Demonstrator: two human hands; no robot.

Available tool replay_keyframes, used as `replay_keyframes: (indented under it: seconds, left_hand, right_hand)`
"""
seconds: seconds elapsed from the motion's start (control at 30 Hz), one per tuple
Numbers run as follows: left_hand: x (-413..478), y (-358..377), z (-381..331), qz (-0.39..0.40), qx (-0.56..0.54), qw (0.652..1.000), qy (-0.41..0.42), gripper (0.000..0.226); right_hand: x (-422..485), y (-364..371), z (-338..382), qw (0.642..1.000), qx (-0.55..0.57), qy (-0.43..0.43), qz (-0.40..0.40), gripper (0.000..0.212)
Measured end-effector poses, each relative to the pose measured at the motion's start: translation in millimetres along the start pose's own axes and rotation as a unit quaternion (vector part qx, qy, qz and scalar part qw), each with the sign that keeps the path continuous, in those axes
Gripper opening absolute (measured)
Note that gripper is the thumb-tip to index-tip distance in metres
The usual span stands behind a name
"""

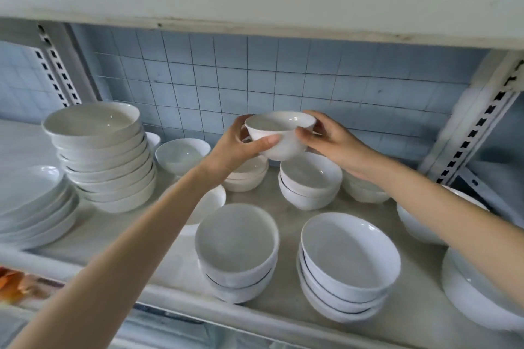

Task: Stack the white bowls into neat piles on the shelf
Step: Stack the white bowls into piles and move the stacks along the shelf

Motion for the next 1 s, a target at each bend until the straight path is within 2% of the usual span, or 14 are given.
replay_keyframes:
  seconds: [0.17,0.27,0.33,0.5,0.63,0.7,0.73,0.83,1.0]
  left_hand:
    - [-14,-33,-7,-0.028,0.005,1.0,0.003,0.081]
    - [-17,-51,-14,-0.034,0.021,0.999,0.015,0.076]
    - [-19,-61,-16,-0.045,0.032,0.998,0.02,0.077]
    - [-36,-92,-13,-0.082,0.035,0.996,0.013,0.091]
    - [-53,-109,-3,-0.071,0.028,0.997,0.0,0.072]
    - [-62,-115,5,-0.066,0.026,0.997,-0.004,0.054]
    - [-67,-118,8,-0.064,0.035,0.997,-0.006,0.054]
    - [-82,-120,17,-0.05,0.065,0.997,-0.005,0.079]
    - [-96,-117,28,-0.02,0.035,0.999,0.007,0.093]
  right_hand:
    - [10,34,16,0.999,0.01,-0.024,0.043,0.065]
    - [15,51,25,0.998,0.018,-0.027,0.061,0.065]
    - [16,59,32,0.997,0.031,-0.032,0.069,0.063]
    - [20,88,41,0.991,0.032,-0.018,0.125,0.037]
    - [24,107,35,0.989,0.001,0.009,0.15,0.064]
    - [24,116,30,0.988,-0.023,0.013,0.151,0.07]
    - [24,119,27,0.988,-0.03,0.019,0.153,0.071]
    - [21,129,16,0.985,-0.039,0.038,0.165,0.06]
    - [19,142,-1,0.98,-0.07,0.061,0.177,0.063]
Point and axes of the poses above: each hand's wrist, its own x-axis towards the middle knuckle, its own y-axis out of the palm, z = x × y, the point moved 9 cm from there along x, towards the middle knuckle, and after that the axes turned 14 degrees about y, right-handed, at the moved point
